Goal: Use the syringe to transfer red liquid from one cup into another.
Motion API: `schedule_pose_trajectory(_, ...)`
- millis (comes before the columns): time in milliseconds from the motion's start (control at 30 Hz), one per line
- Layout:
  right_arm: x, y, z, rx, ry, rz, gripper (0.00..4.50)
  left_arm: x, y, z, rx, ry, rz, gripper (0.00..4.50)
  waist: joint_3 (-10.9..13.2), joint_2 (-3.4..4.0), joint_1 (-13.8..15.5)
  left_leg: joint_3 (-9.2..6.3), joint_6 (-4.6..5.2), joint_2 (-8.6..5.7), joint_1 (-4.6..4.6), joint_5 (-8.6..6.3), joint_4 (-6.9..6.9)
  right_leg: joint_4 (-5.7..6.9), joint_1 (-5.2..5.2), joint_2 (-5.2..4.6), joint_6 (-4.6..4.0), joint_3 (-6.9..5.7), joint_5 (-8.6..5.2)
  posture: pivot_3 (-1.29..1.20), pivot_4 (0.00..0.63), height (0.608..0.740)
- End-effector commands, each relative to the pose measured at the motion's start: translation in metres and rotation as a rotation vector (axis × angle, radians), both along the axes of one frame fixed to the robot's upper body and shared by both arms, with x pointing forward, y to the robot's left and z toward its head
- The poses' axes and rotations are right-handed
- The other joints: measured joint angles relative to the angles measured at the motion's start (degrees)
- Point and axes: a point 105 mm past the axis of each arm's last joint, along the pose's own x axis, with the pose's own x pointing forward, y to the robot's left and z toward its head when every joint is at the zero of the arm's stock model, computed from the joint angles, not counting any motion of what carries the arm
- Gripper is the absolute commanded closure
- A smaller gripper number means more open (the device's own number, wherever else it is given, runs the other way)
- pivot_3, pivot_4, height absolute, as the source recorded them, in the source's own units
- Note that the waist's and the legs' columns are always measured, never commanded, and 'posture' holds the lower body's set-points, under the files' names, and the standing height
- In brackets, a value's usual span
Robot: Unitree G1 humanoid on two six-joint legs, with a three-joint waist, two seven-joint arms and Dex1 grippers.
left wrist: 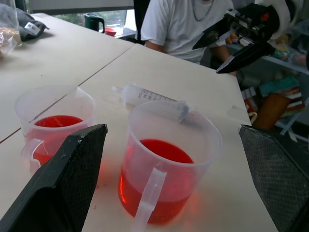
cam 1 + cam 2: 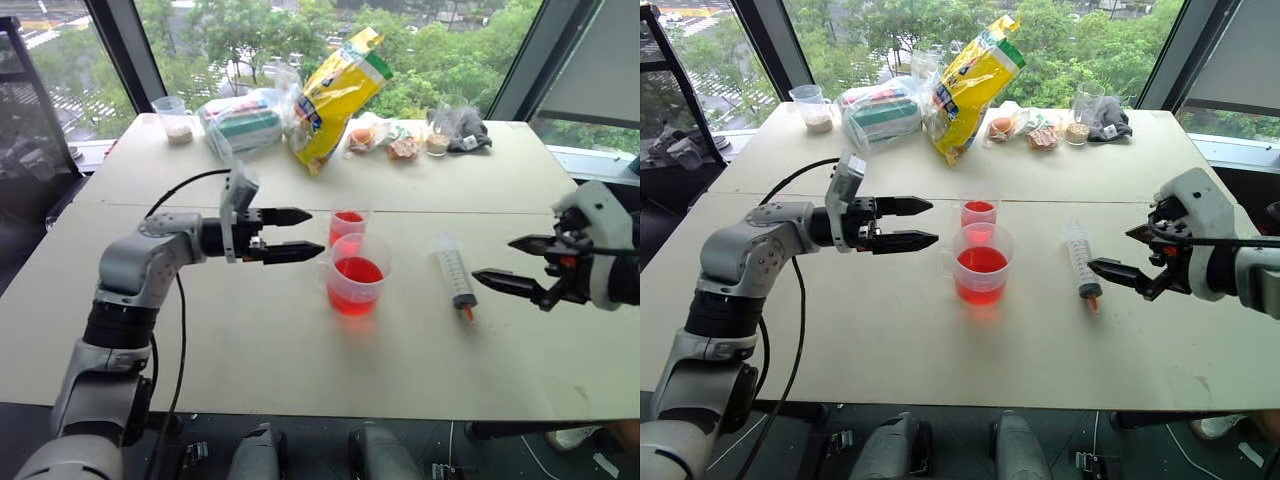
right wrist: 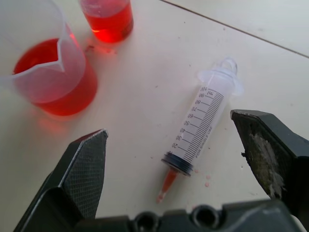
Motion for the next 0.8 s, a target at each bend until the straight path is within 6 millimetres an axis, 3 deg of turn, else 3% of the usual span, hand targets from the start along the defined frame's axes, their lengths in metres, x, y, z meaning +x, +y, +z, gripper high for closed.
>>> schedule_pose_trajectory(33, 0.020, -0.013, -0.002, 0.003, 0.096, -0.105, 0.03, -0.003, -0.003, 0.007, -0.003, -0.048, -0.026, 0.00, 0.0, 0.00, -0.1, 0.05, 0.00, 0.00, 0.00, 0.00, 0.00, 0.01, -0.03, 0.00, -0.01, 0.04, 0.00, 0.00, 0.150, 0.740)
schedule_pose_trajectory(200, 0.057, -0.018, -0.020, 0.095, 0.273, -0.267, 0.03, -0.006, -0.006, 0.009, -0.018, -0.065, -0.022, 0.00, 0.0, 0.00, -0.2, 0.11, 0.00, 0.01, -0.02, 0.00, -0.02, 0.00, -0.10, 0.00, -0.07, 0.09, 0.00, 0.00, 0.150, 0.740)
schedule_pose_trajectory(433, 0.091, -0.003, -0.042, 0.095, 0.394, -0.328, 0.03, -0.009, -0.002, 0.006, -0.012, -0.063, 0.020, 0.00, 0.0, 0.01, 0.0, 0.16, 0.01, 0.02, -0.10, 0.00, -0.11, -0.02, -0.19, 0.00, 0.12, 0.08, 0.10, 0.00, 0.150, 0.740)
schedule_pose_trajectory(800, 0.105, 0.017, -0.079, -0.054, 0.486, -0.284, 0.03, -0.008, 0.012, 0.011, -0.008, -0.094, 0.100, 0.00, 0.0, 0.01, 0.0, 0.16, 0.02, 0.00, -0.17, -0.01, -0.06, 0.01, -0.21, -0.01, 0.15, 0.04, 0.12, 0.00, 0.150, 0.740)
